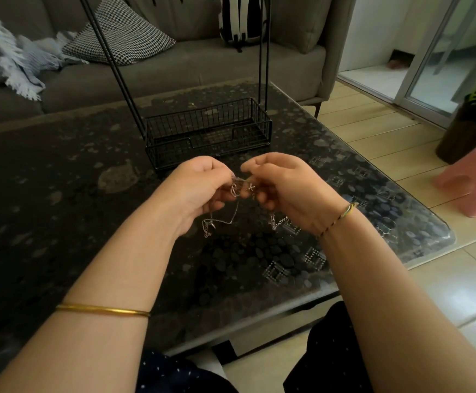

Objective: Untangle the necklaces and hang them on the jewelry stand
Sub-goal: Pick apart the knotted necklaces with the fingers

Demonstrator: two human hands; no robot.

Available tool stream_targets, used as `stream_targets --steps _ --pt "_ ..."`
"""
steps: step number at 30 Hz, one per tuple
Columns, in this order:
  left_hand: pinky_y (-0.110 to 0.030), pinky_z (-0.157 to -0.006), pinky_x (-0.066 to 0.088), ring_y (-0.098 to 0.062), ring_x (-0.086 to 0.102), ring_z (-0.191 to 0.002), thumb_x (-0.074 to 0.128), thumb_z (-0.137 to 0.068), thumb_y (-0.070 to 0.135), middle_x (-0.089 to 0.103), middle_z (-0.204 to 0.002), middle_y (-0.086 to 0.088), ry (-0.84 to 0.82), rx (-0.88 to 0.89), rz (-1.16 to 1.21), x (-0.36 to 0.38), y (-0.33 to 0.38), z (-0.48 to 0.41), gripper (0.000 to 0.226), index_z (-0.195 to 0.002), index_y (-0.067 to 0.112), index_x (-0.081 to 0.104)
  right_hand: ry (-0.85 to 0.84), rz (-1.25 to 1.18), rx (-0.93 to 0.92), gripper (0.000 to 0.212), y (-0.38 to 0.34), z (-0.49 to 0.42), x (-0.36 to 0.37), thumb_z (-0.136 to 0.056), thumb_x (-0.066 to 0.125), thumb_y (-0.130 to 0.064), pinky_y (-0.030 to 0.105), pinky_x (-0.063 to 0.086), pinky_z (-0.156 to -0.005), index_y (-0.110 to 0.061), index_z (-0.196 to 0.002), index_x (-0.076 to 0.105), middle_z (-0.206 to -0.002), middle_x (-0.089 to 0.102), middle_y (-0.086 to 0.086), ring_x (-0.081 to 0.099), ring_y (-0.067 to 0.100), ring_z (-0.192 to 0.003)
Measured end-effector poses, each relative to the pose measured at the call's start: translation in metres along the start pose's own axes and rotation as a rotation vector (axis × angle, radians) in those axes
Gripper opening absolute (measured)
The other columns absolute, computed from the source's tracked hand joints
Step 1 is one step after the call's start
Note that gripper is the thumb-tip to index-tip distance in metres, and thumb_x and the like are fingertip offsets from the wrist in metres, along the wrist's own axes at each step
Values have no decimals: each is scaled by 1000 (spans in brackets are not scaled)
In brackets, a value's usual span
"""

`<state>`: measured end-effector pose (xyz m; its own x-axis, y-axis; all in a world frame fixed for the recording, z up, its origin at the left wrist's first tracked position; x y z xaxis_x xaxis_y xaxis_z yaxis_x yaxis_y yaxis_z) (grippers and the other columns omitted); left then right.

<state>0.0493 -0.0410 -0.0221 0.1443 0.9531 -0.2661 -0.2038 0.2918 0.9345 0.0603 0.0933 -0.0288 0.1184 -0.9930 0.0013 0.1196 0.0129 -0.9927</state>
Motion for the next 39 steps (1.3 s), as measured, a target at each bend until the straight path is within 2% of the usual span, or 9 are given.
stream_targets --steps 3,12,15,19,22,28,32,39 --pt "-26 -64 47 -14 64 -73 54 -89 4 69 -81 -5 10 17 -9 0 0 -1 18 -79 18 61 4 95 7 17 2 1 1 -99 43 -11 20 32 -45 -10 -100 60 -56 62 -2 45 8 -46" --pt "-33 -77 54 -16 66 -79 56 -88 9 68 -84 -3 91 94 -91 -1 0 -5 12 -83 17 63 -30 175 -37 15 1 2 6 -94 53 -9 17 31 -40 -8 -102 66 -59 65 0 44 6 -41" --pt "-31 -73 55 -16 65 -78 57 -87 8 67 -85 -3 119 122 -118 -1 1 -5 10 -85 16 63 7 200 -62 12 0 1 6 -91 59 -10 17 33 -39 -7 -101 64 -63 68 3 46 6 -42" --pt "-28 -65 50 -12 60 -70 58 -85 5 64 -79 -2 133 108 -105 0 0 -5 11 -82 15 63 72 227 -108 5 -1 0 5 -90 60 -8 14 34 -36 -7 -90 65 -62 67 4 46 6 -39" --pt "-26 -65 49 -10 59 -69 59 -86 5 65 -79 -2 133 82 -87 0 -2 -6 9 -85 13 64 89 284 -131 8 -1 0 5 -90 61 -10 12 36 -38 -12 -83 64 -61 67 2 47 5 -40" --pt "-29 -68 49 -12 60 -73 57 -88 3 66 -84 -4 90 82 -73 -2 0 -7 15 -89 16 65 103 370 -186 10 -6 -2 6 -93 55 -13 12 40 -43 -13 -85 62 -59 63 -2 50 4 -46" --pt "-30 -73 52 -13 61 -76 55 -89 5 67 -85 -3 50 109 -152 -2 3 -6 20 -87 20 68 88 411 -157 16 -4 -4 8 -95 47 -12 15 41 -43 -13 -82 57 -60 61 -3 49 2 -44" --pt "-28 -71 52 -13 59 -74 51 -89 5 65 -79 -3 30 90 -205 1 4 -2 22 -82 16 68 114 340 -124 18 -2 -5 1 -94 44 -9 20 45 -44 -14 -78 51 -69 60 3 55 9 -53"
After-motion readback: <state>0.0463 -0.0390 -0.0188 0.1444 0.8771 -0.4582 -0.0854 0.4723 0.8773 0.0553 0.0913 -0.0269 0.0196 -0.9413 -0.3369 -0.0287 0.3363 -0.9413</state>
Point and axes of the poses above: each hand's wrist, its own z-axis away from the middle knuckle, its own x-axis out of the palm, y = z × x, the point moved 5 cm from there along -z, towards the middle knuckle
